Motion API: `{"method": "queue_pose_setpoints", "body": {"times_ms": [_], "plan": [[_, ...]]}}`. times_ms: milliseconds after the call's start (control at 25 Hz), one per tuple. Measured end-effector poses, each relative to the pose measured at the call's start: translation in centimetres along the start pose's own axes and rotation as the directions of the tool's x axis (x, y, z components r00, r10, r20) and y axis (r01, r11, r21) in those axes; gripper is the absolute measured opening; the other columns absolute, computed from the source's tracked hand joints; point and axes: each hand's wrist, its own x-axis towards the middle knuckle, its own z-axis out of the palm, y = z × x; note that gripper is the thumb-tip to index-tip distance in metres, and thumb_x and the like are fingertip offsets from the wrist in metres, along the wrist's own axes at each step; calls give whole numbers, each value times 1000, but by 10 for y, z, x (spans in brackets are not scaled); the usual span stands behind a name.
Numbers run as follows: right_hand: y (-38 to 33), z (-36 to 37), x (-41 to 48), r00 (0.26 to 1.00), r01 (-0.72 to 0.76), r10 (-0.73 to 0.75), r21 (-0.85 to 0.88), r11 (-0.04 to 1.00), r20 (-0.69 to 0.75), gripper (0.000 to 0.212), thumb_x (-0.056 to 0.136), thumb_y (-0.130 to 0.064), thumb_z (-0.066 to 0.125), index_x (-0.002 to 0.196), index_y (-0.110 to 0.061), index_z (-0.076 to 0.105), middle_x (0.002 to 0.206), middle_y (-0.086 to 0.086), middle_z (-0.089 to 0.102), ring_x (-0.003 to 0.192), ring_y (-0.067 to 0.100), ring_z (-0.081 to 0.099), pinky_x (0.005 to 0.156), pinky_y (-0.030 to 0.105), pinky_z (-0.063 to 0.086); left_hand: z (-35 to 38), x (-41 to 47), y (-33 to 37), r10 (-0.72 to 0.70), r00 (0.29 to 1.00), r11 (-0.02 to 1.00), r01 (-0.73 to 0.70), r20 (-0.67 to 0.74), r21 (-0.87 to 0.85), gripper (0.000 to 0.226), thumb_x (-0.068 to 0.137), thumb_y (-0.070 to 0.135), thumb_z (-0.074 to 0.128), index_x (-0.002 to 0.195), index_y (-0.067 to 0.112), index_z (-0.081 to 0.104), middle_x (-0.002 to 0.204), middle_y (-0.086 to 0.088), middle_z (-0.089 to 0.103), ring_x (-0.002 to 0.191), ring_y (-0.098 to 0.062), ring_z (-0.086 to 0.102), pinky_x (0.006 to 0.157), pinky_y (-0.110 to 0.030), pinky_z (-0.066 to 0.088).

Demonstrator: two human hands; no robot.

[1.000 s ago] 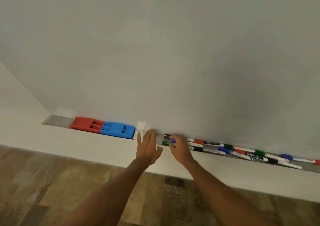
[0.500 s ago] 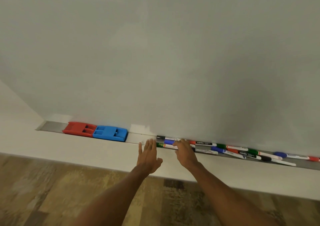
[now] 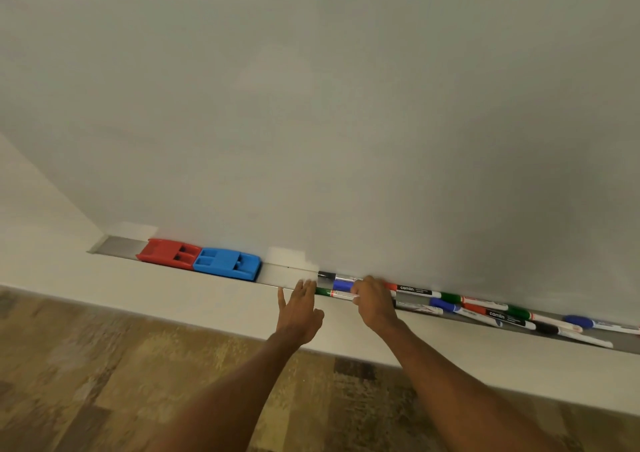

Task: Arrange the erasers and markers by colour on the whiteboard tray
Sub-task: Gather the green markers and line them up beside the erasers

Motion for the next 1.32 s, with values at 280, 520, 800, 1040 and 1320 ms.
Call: {"method": "queue_pose_setpoints", "body": {"times_ms": [280,520,800,1040,1320], "plan": [[14,-6,-3,999,-3,14,224,975,-47,20,88,-8,63,107,-11,67,112,11,63,104,24,58,90,33,49,-3,-4,34,-510,851,410,112,-126,-905,41,87,15,66,125,14,51,126,-6,62,107,-19,59,91,-28,46],[32,-18,-20,999,43,-30,488,872,-35,18,88,-7,63,105,-5,68,109,15,62,102,26,60,92,34,52,11,-15,76,-430,896,-84,80,108,-993,34,84,9,69,115,-1,58,109,-19,67,102,-33,65,89,-35,55],[86,-42,-43,999,50,-51,596,801,-15,21,88,-16,65,107,-7,69,107,14,65,98,25,64,92,34,53,33,-18,140,-330,930,-275,68,161,-959,22,91,6,59,111,-4,60,100,-20,67,91,-28,65,83,-37,55],[175,-62,-57,991,-18,79,488,872,-104,15,87,-6,63,100,-2,69,102,17,67,97,26,61,90,36,50,55,-20,186,-371,901,-328,98,224,-940,8,91,4,58,98,3,61,92,-18,68,88,-27,66,86,-44,55],[242,-71,-74,996,-39,41,27,999,-84,30,90,-18,59,119,-13,61,118,8,64,108,22,59,94,32,48,75,-27,221,-384,891,-312,120,241,-942,25,89,4,60,113,-2,59,96,-18,69,97,-33,67,79,-41,57]]}}
